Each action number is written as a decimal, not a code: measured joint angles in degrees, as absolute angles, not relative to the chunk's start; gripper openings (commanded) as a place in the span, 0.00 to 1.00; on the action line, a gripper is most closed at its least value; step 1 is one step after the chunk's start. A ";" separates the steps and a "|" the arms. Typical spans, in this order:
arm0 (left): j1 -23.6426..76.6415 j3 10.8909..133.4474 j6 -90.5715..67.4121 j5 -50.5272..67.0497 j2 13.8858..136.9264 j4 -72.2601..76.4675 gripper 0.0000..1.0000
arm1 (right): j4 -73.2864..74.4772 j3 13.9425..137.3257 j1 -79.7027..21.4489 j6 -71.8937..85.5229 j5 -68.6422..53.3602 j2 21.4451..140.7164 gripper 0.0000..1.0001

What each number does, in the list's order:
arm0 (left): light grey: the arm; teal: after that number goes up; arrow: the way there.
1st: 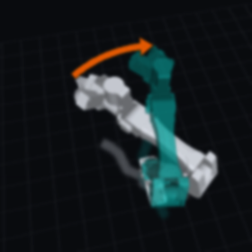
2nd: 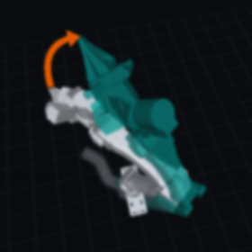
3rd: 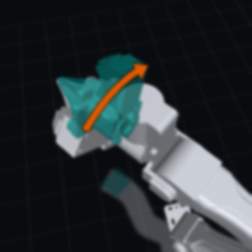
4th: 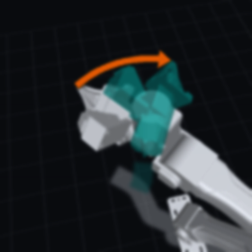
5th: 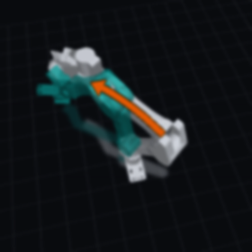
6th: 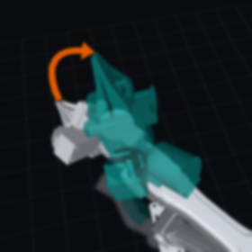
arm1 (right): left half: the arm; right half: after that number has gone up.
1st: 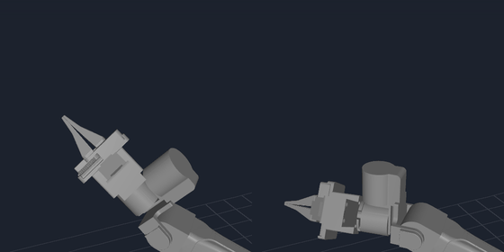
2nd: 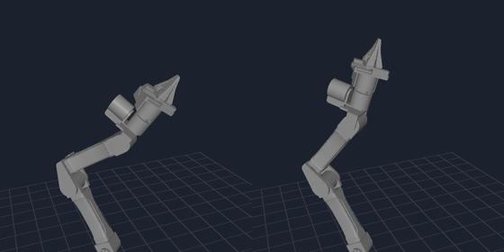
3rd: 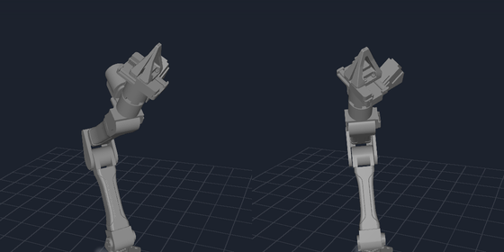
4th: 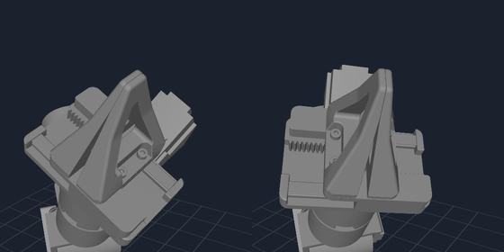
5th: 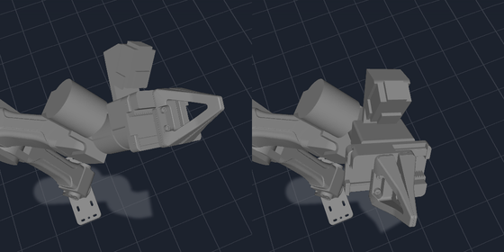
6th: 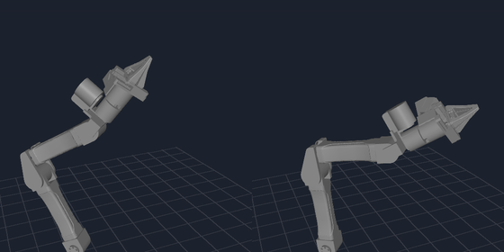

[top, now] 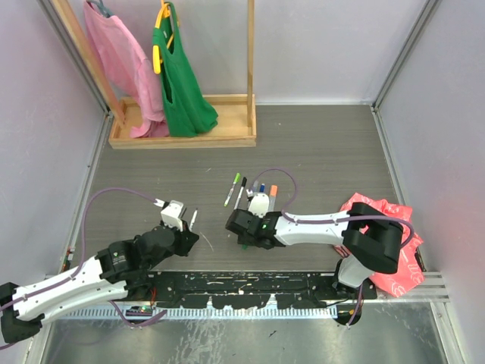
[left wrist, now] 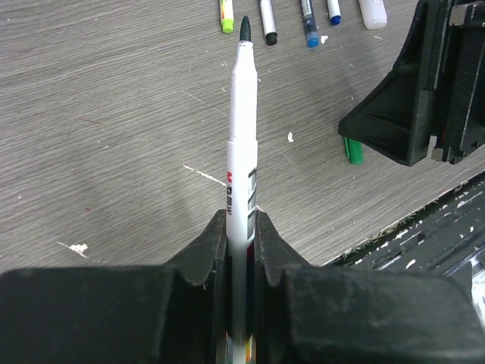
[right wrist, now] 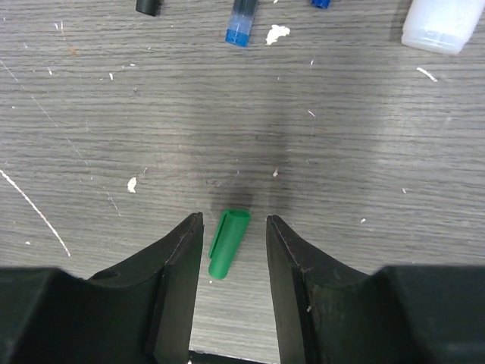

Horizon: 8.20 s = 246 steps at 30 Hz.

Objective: Insert the pens into the pen caps
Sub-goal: Insert the pen cap onto the pen, then press the pen cap onto the pen.

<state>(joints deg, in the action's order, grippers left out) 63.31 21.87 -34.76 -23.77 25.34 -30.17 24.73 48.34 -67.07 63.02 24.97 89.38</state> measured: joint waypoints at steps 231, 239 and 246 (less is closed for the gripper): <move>65.30 36.64 -29.45 14.83 48.10 12.14 0.00 | -13.26 38.06 -72.71 29.04 22.85 38.94 0.38; 65.30 36.64 -29.39 14.81 48.10 12.10 0.00 | -13.78 38.02 -72.75 30.15 22.04 38.61 0.14; 65.30 36.71 -29.21 14.17 48.07 12.21 0.00 | -14.57 37.80 -72.82 30.63 21.30 38.68 0.00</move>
